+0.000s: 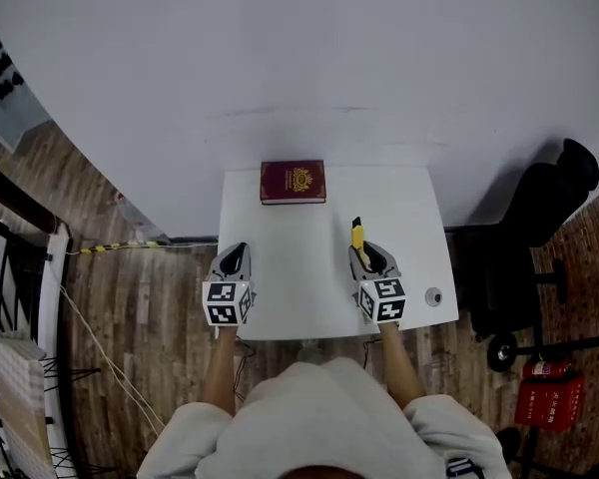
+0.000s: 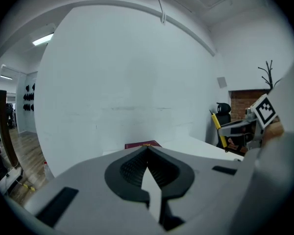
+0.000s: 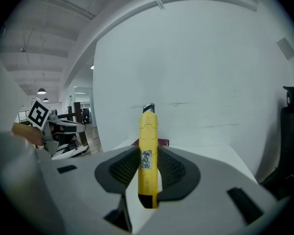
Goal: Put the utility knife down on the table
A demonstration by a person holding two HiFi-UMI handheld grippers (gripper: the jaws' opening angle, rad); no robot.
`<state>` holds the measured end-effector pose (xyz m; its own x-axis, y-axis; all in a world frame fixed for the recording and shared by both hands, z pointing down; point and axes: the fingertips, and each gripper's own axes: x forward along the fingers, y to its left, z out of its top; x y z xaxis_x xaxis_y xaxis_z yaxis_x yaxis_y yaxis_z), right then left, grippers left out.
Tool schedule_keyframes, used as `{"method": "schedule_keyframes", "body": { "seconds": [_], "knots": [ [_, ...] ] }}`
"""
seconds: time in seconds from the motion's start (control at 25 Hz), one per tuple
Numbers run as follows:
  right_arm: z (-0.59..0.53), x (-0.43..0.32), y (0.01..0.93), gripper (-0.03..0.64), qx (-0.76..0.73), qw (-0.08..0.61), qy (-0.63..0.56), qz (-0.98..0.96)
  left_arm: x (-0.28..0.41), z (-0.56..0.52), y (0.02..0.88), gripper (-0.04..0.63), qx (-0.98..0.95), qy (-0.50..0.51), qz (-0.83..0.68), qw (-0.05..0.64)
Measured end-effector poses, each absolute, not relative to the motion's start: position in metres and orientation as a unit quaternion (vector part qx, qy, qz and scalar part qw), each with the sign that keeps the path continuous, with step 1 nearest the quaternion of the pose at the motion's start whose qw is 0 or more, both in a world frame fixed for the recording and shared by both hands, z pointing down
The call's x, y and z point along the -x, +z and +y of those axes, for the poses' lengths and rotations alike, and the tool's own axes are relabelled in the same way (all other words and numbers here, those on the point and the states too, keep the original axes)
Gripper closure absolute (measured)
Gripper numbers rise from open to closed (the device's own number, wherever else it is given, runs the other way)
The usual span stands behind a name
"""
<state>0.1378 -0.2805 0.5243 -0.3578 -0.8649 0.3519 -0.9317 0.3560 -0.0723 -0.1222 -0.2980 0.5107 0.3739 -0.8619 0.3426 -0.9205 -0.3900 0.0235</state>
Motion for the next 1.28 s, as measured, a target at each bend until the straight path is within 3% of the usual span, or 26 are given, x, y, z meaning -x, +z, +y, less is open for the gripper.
{"method": "schedule_keyframes", "body": {
  "seconds": [0.44, 1.28],
  "knots": [
    [-0.358, -0.141, 0.539, 0.506, -0.536, 0.137, 0.147, -0.820, 0.121, -0.364, 0.527, 0.589, -0.811, 0.157, -0.551, 0.120],
    [-0.358, -0.108, 0.584, 0.506, -0.530, 0.175, 0.189, -0.808, 0.134, -0.374, 0.566, 0.589, -0.821, 0.182, -0.519, 0.157]
  ]
}}
